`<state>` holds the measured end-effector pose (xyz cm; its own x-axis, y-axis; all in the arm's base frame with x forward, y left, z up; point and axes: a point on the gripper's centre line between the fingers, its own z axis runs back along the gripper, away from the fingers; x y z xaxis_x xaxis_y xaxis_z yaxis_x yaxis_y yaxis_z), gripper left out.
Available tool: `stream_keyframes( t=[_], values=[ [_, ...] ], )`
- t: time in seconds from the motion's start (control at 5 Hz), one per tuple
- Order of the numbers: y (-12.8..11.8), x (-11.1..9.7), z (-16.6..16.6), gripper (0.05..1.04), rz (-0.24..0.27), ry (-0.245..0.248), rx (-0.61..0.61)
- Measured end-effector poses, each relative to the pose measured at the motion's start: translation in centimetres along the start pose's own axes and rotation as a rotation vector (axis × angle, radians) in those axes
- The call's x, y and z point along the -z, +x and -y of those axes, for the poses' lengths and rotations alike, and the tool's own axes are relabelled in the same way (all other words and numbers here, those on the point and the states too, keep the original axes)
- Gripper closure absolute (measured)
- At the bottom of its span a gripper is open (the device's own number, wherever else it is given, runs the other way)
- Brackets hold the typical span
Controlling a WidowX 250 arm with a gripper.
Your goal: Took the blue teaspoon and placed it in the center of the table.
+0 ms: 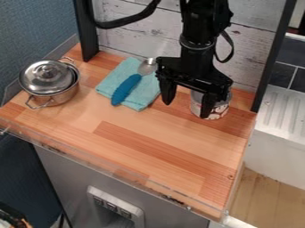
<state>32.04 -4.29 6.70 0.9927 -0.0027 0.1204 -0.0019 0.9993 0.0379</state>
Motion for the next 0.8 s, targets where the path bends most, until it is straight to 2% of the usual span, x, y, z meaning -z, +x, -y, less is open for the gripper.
stream_keyframes(
  t=[0.2,0.4,0.6,0.8],
  values=[
    [-0.3,1.0,0.1,0.083,-0.032,-0.001,-0.001],
    [0.4,1.2,-2.1,0.083,-0.037,-0.029,-0.072],
    [1.9,1.9,-5.1,0.083,-0.04,-0.031,-0.132],
    [3.5,2.5,-8.0,0.083,-0.021,-0.026,-0.108]
  ],
)
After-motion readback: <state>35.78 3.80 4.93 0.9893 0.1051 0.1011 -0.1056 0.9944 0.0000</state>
